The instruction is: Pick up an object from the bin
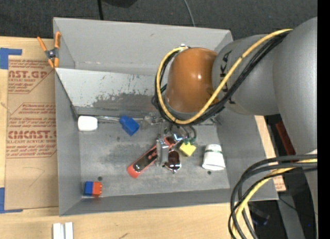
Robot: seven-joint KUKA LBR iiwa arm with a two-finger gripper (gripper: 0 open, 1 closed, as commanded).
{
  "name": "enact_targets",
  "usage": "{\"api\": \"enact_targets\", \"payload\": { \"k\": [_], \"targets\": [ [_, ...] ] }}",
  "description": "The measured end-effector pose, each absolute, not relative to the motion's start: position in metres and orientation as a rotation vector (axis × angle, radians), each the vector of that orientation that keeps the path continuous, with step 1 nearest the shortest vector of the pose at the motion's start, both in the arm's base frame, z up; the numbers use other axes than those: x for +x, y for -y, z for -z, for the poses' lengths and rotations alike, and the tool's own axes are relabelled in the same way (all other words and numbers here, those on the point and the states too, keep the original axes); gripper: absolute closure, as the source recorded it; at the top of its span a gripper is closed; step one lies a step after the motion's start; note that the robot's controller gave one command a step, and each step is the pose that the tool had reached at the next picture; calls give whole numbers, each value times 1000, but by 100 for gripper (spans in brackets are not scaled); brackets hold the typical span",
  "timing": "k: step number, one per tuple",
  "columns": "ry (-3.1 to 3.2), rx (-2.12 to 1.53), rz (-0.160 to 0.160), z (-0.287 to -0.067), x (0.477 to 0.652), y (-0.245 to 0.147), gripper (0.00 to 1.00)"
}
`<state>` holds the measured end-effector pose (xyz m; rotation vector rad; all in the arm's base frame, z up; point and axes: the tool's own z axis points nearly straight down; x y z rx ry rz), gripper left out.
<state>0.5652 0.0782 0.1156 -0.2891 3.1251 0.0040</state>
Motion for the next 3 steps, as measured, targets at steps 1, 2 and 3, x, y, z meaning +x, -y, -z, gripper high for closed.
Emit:
{"api": "enact_targets", "payload": {
  "k": [1,2,3],
  "targets": [
    [-3121,-284,-4,-107,574,-70,0],
    [-3070,-649,-6,-74,564,-51,100],
    [-3070,-648,-7,-74,564,-51,100]
  ]
}}
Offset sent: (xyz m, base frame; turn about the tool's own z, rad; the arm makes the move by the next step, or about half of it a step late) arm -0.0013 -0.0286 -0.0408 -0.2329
